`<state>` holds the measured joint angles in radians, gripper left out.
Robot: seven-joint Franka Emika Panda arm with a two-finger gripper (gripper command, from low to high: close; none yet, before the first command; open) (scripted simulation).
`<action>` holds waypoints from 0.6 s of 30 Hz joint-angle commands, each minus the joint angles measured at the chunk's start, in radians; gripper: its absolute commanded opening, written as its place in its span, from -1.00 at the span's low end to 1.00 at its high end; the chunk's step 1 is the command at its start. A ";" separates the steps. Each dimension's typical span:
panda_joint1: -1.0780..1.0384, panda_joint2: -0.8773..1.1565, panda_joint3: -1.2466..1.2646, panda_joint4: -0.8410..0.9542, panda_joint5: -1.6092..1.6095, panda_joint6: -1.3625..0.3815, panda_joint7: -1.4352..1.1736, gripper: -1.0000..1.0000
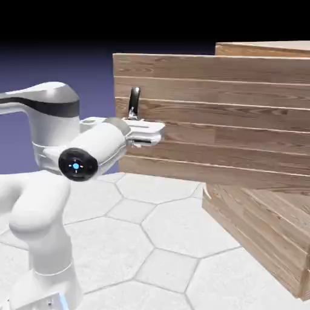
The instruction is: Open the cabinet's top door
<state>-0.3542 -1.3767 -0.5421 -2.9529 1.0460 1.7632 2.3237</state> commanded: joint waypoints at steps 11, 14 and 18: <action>0.206 0.225 -0.394 0.323 -0.319 -0.330 -0.058 -1.00; 0.301 0.269 -0.488 0.432 -0.376 -0.414 -0.065 -1.00; 0.437 0.307 -0.600 0.577 -0.436 -0.518 -0.067 -1.00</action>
<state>0.0833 -1.0698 -1.1421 -2.3760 0.6098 1.2468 2.2571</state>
